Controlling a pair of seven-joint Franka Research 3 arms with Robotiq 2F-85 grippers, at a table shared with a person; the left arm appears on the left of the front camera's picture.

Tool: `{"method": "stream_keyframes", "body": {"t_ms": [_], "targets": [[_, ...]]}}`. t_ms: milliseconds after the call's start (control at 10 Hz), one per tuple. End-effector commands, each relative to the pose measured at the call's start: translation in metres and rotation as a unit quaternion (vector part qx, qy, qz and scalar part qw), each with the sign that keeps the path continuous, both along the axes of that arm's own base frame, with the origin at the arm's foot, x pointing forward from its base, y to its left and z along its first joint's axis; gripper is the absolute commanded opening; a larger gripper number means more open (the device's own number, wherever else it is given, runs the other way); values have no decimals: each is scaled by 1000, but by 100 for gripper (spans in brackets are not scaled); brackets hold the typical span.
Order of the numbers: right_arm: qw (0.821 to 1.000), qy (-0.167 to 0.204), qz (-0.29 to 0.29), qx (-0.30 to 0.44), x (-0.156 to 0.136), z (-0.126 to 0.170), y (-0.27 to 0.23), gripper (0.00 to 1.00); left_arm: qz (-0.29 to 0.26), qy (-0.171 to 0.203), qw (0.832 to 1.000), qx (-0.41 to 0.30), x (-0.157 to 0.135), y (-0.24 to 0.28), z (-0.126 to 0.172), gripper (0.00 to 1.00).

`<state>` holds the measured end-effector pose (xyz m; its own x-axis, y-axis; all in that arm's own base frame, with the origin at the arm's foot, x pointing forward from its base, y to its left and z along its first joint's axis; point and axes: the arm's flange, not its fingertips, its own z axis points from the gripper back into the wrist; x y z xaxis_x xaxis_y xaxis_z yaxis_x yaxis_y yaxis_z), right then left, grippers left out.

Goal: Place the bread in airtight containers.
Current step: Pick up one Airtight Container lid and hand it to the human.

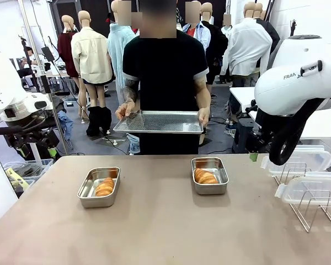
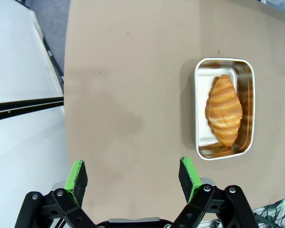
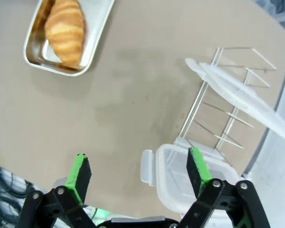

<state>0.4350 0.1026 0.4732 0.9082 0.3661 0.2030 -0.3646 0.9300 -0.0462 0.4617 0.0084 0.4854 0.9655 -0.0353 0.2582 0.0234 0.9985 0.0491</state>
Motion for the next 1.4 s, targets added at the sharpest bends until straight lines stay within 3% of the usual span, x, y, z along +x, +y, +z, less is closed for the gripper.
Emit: {"method": "stream_keyframes", "body": {"t_ms": [0,1300], "targets": [[1000,-8,-4,-6,-1,0,12,100,9,-1,1000,2,-3,0,0,100],[1000,-8,-4,-6,-1,0,12,100,9,-1,1000,2,-3,0,0,100]]}}
